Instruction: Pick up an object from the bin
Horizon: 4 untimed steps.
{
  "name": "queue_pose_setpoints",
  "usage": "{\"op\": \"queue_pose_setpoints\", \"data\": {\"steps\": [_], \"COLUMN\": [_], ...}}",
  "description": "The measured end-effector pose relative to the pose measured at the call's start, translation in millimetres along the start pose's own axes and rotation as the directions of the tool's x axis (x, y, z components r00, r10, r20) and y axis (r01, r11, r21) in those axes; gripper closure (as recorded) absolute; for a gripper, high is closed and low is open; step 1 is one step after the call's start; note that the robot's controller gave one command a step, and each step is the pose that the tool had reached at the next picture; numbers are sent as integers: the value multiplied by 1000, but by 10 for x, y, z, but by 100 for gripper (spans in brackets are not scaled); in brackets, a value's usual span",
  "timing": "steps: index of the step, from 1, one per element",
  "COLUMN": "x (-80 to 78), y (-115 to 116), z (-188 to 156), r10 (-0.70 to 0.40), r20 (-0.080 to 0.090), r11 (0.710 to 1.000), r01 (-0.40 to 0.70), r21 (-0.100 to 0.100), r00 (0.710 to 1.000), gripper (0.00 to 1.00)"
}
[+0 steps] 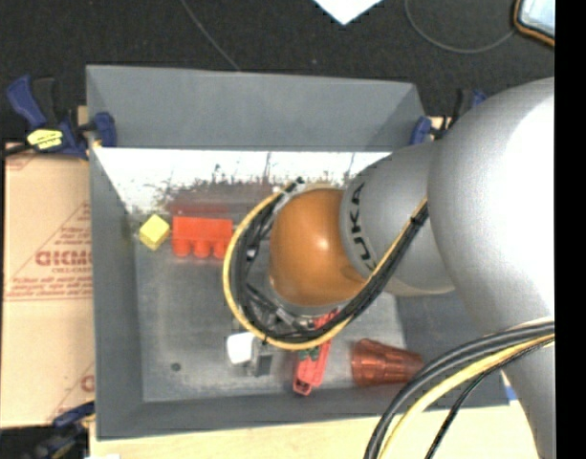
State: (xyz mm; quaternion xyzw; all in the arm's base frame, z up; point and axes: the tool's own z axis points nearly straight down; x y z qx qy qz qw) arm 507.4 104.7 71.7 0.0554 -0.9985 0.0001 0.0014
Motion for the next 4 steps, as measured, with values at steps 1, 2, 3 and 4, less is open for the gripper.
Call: {"op": "queue_pose_setpoints", "data": {"steps": [1, 2, 3, 4], "x": [0, 28, -4, 3], "y": [-4, -9, -9, -15], "z": [-32, -360, -718, -1049], "r10": [-1, 0, 1, 3], "r20": [3, -7, 5, 2], "r11": [1000, 1000, 1000, 1000], "r01": [1, 0, -1, -3], "r21": [0, 1, 0, 1], "r00": [1000, 1000, 1000, 1000], "gripper": [100, 100, 100, 100]}}
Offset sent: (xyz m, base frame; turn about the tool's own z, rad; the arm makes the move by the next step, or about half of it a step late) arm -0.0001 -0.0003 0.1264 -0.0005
